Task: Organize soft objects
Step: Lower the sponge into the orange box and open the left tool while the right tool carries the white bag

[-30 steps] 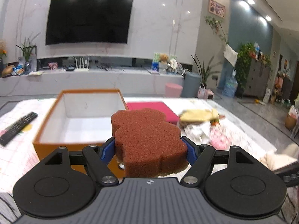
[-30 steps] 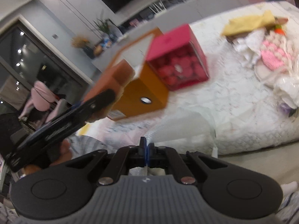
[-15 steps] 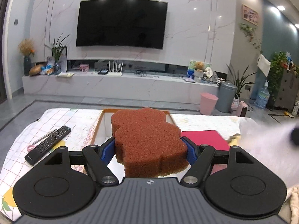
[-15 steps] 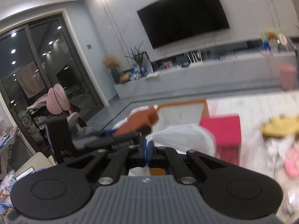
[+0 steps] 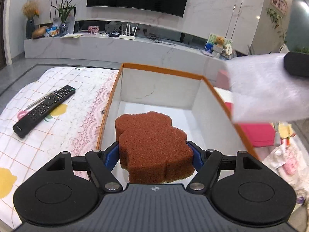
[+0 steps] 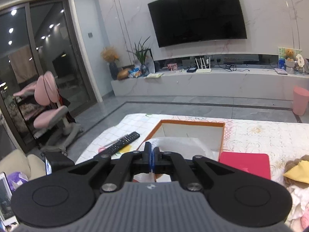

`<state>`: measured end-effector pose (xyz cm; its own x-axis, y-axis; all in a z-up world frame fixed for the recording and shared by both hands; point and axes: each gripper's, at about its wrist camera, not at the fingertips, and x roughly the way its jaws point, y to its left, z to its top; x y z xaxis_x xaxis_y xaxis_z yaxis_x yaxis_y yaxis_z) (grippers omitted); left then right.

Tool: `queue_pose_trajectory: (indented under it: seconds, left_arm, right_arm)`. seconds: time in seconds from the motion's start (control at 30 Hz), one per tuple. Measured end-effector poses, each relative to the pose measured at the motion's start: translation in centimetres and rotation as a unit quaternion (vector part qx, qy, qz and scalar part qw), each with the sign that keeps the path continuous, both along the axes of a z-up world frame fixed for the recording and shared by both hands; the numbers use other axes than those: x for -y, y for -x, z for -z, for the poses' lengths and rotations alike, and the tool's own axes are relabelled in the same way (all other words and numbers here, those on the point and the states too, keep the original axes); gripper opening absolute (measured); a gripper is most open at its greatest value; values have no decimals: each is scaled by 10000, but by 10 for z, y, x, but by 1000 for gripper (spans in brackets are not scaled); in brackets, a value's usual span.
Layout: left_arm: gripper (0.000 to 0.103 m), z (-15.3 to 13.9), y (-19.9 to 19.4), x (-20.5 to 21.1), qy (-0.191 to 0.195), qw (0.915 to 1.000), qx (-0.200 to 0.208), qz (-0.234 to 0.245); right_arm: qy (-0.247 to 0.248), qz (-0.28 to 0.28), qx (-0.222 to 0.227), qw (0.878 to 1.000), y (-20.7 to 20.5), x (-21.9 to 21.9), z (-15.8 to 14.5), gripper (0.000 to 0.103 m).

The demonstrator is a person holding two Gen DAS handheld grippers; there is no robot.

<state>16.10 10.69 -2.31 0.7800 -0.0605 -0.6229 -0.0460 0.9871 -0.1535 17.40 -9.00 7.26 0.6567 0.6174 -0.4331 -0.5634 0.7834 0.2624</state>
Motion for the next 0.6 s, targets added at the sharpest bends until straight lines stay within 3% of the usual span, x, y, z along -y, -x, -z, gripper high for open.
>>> queue_pose_trajectory:
  seconds: [0.27, 0.5, 0.6]
  left_arm:
    - [85, -2, -9, 17, -428, 9988, 205, -117]
    - [91, 1, -5, 25, -922, 9948, 343, -254]
    - [94, -1, -6, 26, -940, 9944, 350, -339]
  right_arm:
    - [369, -22, -267, 9990, -26, -19, 38, 0]
    - [451, 99, -418, 9981, -41, -22, 52, 0]
    - [527, 142, -429, 9976, -43, -23, 54, 0]
